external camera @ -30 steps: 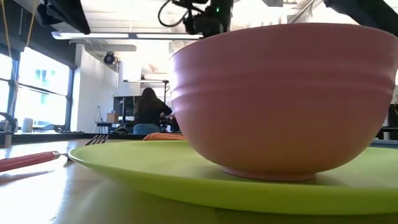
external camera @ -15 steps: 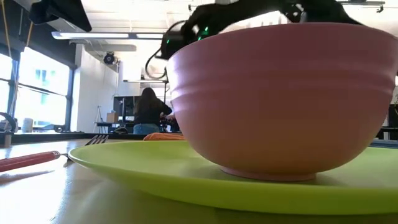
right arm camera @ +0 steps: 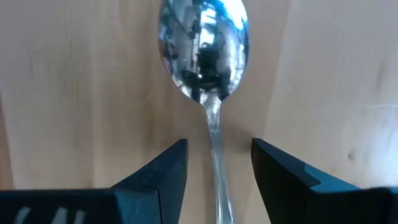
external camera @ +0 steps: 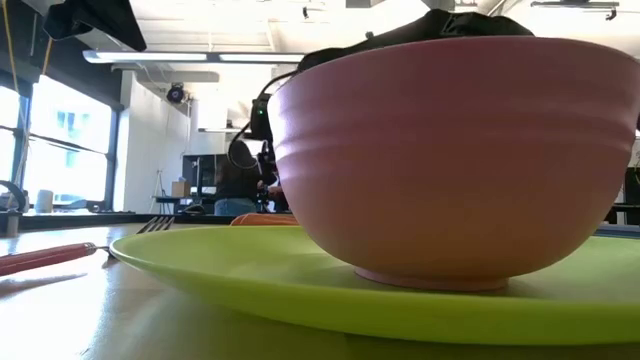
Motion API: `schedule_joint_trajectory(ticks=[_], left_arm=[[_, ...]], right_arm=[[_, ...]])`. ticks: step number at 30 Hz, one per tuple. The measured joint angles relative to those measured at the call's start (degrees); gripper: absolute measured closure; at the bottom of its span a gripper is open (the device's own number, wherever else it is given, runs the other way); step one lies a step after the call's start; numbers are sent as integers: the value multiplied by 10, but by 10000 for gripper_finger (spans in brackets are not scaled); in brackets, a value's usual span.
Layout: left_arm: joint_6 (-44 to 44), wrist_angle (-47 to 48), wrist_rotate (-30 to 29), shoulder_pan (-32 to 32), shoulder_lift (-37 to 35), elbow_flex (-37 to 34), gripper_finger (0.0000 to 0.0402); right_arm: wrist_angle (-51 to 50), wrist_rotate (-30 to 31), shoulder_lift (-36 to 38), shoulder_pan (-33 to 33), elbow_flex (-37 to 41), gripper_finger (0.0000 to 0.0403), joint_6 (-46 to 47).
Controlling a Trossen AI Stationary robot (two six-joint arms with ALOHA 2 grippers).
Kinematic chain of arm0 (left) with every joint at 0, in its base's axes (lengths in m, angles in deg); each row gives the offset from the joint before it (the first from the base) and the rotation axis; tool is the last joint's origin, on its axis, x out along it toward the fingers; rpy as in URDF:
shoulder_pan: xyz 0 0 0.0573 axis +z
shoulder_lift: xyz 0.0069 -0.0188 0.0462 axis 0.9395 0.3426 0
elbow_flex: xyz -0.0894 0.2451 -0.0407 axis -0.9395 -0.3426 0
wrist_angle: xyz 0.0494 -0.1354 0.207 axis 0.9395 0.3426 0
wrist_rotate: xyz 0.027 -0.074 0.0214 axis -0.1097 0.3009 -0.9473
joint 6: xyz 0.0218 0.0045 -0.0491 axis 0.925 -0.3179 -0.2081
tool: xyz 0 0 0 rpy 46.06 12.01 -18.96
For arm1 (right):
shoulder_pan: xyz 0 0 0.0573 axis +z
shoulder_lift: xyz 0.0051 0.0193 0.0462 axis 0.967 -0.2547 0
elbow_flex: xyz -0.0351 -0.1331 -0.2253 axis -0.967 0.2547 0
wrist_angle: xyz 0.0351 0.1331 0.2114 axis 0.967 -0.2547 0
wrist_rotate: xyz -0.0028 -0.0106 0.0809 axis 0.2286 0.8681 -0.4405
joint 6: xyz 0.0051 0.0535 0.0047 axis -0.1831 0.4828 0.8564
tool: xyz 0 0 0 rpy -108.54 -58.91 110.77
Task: Set table place
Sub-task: Put the silver spoon into the pink bowl
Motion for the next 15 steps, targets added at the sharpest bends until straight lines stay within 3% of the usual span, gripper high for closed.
schedule_joint_trajectory(ticks=[8, 10, 13, 15], left_arm=[[0, 4, 2, 0, 0, 0, 401], [0, 5, 5, 0, 0, 0, 402], [1, 5, 5, 0, 0, 0, 402], [1, 5, 5, 0, 0, 0, 401]], right_arm=[[15, -25, -2, -5, 0, 251, 5], [22, -26, -2, -5, 0, 286, 15], [31, -33, -2, -3, 0, 372, 25], [33, -41, -3, -3, 0, 389, 36]])
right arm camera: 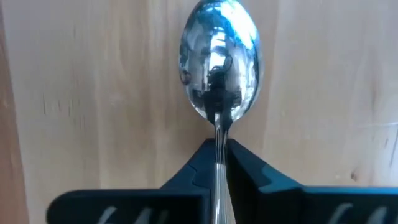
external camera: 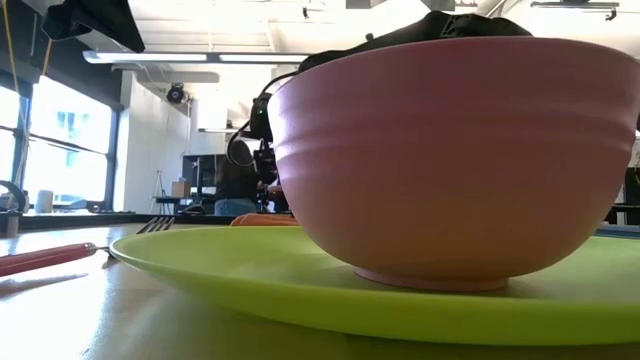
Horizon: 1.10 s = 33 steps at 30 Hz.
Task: Set table place
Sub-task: Put the silver spoon into the pink bowl
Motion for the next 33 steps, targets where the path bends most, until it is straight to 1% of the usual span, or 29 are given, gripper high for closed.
schedule_joint_trajectory(ticks=[3, 6, 8, 10, 14, 18, 22, 26, 28, 33], left_arm=[[0, 1, 0, 0, 0, 0, 401], [0, 3, 2, 0, 0, 0, 402], [0, 7, 4, 0, 0, 0, 401], [0, 11, 4, 0, 0, 0, 402], [3, 16, 4, 0, 0, 0, 402], [10, 16, 4, 0, 0, 0, 402], [33, 16, 4, 0, 0, 0, 402], [54, 16, 1, 0, 0, 0, 402], [65, 16, 0, 0, 0, 0, 401], [97, 15, 0, 0, 0, 0, 401]], right_arm=[[-4, -3, 1, 0, 0, 397, 18], [-40, -14, 9, 1, 0, 400, 41], [-74, -14, 25, 2, 2, 401, 49], [-87, -9, 47, 3, 1, 401, 59], [-127, 56, 105, 14, 1, 402, 82], [-196, 120, 176, 46, 0, 402, 140], [-262, 155, 229, 104, 0, 402, 238], [-254, 159, 267, 191, 0, 402, 342], [-256, 169, 272, 235, -1, 402, 410], [-256, 157, 263, 336, -1, 403, 566]])
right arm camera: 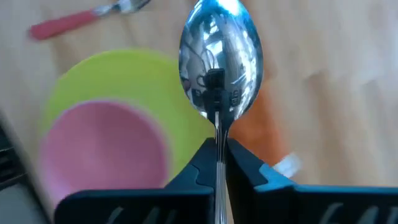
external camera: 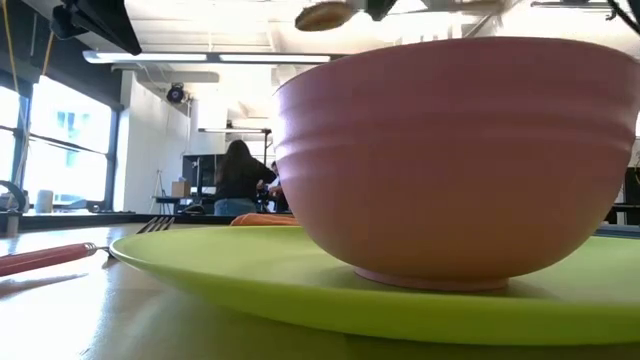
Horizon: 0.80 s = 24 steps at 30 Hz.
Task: Set table place
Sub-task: Put the silver spoon into the pink bowl
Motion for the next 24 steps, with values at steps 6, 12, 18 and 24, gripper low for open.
schedule_joint_trajectory(ticks=[6, 12, 18, 24], left_arm=[[37, -1, 1, 0, 0, 0, 402], [46, -1, 4, 0, 0, 0, 401], [46, -1, 3, 0, 0, 0, 401], [46, -1, 4, 0, 0, 0, 401]], right_arm=[[0, -58, -24, 81, 1, 403, 162], [-1, -173, -71, 121, 1, 403, 218], [-1, -229, -99, 140, 1, 403, 224], [-1, -228, -124, 128, 1, 403, 197]])
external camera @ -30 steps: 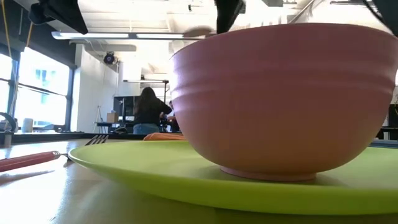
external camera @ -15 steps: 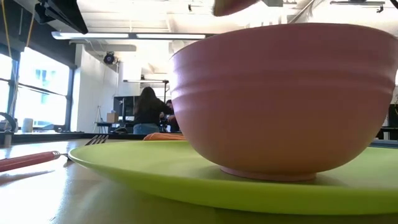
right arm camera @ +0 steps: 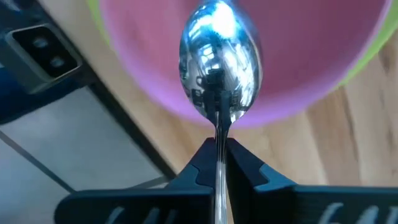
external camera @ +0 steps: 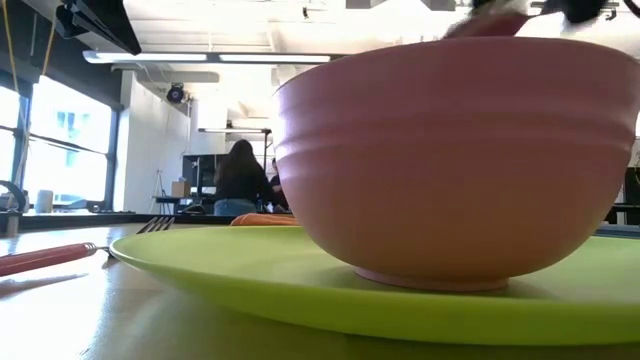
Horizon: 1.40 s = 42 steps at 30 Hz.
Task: Set table place
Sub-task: Put the silver spoon into the pink bowl
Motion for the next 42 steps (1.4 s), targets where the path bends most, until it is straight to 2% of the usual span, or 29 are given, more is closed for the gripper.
schedule_joint_trajectory(ticks=[6, 12, 23, 42], left_arm=[[0, 0, 0, 0, 0, 0, 401], [0, 0, 11, 0, 0, 0, 401], [0, 0, 12, 0, 0, 0, 401], [6, 1, 10, 0, 0, 0, 401]], right_arm=[[0, -1, -37, -32, 0, 403, -82], [0, -2, -42, -57, 0, 403, -131], [0, -52, -42, -62, 0, 403, -152], [0, -70, -48, -61, 0, 403, -184]])
